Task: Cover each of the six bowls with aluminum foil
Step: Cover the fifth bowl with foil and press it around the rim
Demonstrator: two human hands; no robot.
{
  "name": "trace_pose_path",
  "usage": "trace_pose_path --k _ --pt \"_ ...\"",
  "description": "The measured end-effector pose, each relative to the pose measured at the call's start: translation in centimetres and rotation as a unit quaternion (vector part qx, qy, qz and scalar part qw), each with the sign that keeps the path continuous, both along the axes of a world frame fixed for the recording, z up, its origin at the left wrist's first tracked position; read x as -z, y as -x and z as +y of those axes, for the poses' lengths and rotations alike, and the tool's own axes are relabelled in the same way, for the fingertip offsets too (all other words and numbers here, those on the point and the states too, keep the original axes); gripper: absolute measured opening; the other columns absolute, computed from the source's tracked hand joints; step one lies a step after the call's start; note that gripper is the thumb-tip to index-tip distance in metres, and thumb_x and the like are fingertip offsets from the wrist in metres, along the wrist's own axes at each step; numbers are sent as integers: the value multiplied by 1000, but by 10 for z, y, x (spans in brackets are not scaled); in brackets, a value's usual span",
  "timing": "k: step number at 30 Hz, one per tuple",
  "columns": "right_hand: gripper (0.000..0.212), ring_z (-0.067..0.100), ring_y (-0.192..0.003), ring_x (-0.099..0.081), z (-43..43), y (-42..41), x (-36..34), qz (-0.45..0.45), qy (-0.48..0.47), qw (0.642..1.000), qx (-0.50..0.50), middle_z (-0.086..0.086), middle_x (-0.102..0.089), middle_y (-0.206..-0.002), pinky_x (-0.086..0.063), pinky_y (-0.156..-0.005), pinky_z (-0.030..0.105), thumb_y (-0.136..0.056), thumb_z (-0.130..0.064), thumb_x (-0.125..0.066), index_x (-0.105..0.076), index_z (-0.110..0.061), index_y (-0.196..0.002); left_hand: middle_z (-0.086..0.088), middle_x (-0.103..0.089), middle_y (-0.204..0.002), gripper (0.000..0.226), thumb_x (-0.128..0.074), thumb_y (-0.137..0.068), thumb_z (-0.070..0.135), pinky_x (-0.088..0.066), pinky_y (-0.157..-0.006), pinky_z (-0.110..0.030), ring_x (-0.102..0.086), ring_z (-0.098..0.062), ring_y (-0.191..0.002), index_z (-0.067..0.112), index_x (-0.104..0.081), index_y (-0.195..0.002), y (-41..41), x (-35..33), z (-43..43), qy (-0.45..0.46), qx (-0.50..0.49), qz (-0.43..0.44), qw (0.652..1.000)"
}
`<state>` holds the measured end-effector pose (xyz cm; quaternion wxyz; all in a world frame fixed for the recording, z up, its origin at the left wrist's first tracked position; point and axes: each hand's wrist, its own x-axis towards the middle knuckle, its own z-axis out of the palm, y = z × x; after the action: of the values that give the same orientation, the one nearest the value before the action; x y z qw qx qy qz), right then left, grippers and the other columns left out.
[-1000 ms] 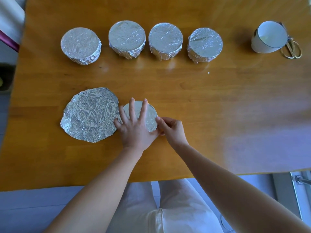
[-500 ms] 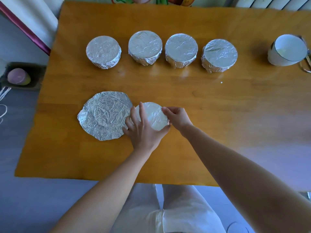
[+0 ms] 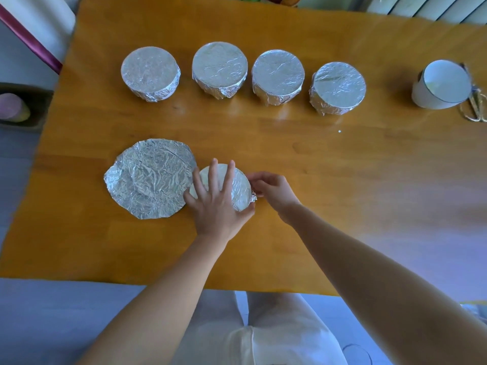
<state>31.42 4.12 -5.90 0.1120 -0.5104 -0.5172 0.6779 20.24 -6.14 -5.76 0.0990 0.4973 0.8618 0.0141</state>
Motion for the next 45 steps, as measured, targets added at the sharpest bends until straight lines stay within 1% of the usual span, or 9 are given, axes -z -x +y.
trace_pose_path --k 11,16,20,23,26,32,37,42,45 --pt "36 18 -103 -66 -7 -21 14 105 31 994 -16 19 -67 -118 -52 -88 23 -85 15 -53 -61 4 -119 -1 -16 -163 102 -47 -71 81 -34 -98 -59 -20 -40 -144 37 -13 -157 0 2 1 -1 0 13 1000" --pt "24 21 -98 -69 -6 -21 17 86 -9 996 -5 20 -71 -108 -54 -88 26 -83 7 -70 -65 10 -106 -1 -17 -163 100 -50 -71 77 -35 -97 -59 -21 -40 -144 37 -16 -156 0 2 2 1 3 13 1000" --pt "12 19 -82 -68 -5 -22 21 13 -104 994 -29 11 -75 -91 -54 -82 38 -81 -9 -77 -76 -6 -92 -1 -17 -163 100 -49 -70 76 -35 -96 -58 -21 -40 -143 37 -17 -156 0 4 2 -2 5 14 1000" --pt "6 23 -76 -65 -1 -20 21 -17 -142 988 -56 4 -75 -86 -52 -78 35 -82 -12 -77 -76 -13 -88 -1 -18 -163 100 -48 -70 76 -34 -96 -57 -22 -41 -143 36 -16 -156 1 4 1 -2 8 19 1000" --pt "6 11 -71 -60 3 -18 20 -29 -169 982 -82 0 -73 -82 -49 -74 27 -80 -8 -76 -74 -10 -85 -1 -17 -163 100 -47 -70 76 -34 -96 -57 -22 -41 -143 36 -16 -156 1 5 1 -1 9 19 1000" --pt "15 10 -79 -66 10 -13 19 -49 -224 965 -127 -4 -72 -82 -45 -76 17 -77 -3 -76 -72 -12 -87 -2 -17 -163 99 -43 -71 76 -35 -94 -56 -22 -41 -143 37 -15 -157 1 4 2 2 6 23 1000" --pt "15 -9 -77 -58 18 -11 17 -47 -236 956 -166 -12 -69 -81 -42 -75 9 -78 -3 -77 -77 -11 -90 -1 -16 -163 98 -43 -72 76 -35 -96 -56 -21 -41 -143 37 -14 -157 1 4 2 2 6 23 1000" --pt "11 16 -89 -55 23 -6 18 -65 -268 948 -161 -8 -68 -85 -44 -77 25 -79 -6 -76 -75 -17 -83 -3 -16 -164 99 -45 -71 76 -34 -97 -57 -21 -42 -143 36 -14 -157 0 4 2 4 8 23 1000" --pt "13 6 -78 -51 22 -3 18 -74 -264 947 -168 -13 -62 -79 -42 -72 17 -82 -5 -72 -73 -18 -83 -2 -16 -164 100 -45 -71 76 -34 -97 -57 -21 -42 -143 36 -13 -157 1 4 2 7 7 24 1000"
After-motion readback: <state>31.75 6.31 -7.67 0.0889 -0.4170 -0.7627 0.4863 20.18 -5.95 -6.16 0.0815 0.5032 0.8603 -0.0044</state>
